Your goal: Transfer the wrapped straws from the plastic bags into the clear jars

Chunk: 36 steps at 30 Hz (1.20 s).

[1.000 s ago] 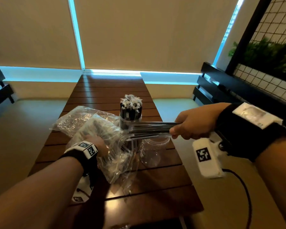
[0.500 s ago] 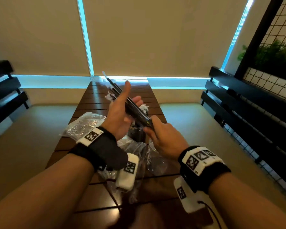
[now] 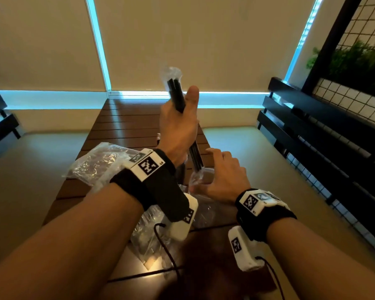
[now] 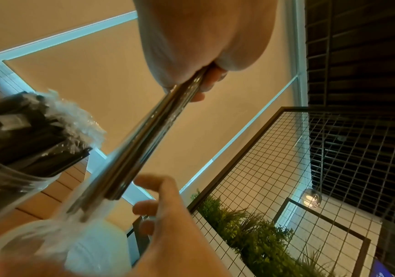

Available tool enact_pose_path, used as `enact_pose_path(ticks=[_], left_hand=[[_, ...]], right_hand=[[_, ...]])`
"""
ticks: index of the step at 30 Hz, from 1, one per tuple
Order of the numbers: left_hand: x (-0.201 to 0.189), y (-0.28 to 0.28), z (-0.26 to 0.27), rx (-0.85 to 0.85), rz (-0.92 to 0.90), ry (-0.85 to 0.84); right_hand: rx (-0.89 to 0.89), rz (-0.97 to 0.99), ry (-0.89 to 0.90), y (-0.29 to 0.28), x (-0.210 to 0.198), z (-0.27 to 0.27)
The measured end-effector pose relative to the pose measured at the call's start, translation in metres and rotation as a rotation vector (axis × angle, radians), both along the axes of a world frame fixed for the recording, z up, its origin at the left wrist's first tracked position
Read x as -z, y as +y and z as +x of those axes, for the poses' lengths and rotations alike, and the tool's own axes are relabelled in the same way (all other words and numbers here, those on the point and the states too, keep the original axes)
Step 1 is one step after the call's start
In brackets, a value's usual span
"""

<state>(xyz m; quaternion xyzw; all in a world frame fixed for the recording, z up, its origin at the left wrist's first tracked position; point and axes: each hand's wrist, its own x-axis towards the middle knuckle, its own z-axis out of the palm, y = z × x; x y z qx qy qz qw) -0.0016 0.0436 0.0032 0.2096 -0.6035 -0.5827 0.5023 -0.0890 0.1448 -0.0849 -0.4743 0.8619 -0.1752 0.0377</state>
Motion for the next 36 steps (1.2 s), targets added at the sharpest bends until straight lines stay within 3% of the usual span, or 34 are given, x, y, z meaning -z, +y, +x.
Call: enact_pose_path(ticks=[3,6,12,16,20,24,29,36], left_hand=[[0.018,0.000,-0.013,-0.009,-0.089,-0.020],[0.051,0.000,-0.024,0.038,-0.076,-0.085],[0.127,0.008,-0.016,0.111,-0.182,-0.442],[0.150,0.008,-0.009,-0.047,-0.288,-0.664],[0.148,0.001,-0.011,-0.007,-0.221,-0.651],[0.149,-0.001,-0.013,-0.025,-0.201,-0.769],[0.149,-0.005,-0.009,0.106,0.017,-0.818],[0.128,-0.008,-0.006,0.205,0.065,-0.828]], right_hand=[[0.030,0.042,-0.214,0.011,0.024,-0.013],[0.020,-0.041,-0.364,0.013,0.040,-0.014],[0.029,-0.049,-0.343,0.015,0.040,-0.020],[0.037,0.000,-0.287,0.013,0.035,-0.017],[0.036,0.062,-0.287,0.013,0.031,-0.015],[0.056,0.096,-0.278,0.015,0.029,-0.012],[0.080,0.081,-0.278,0.016,0.029,-0.009],[0.078,0.143,-0.331,0.011,0.028,-0.008]])
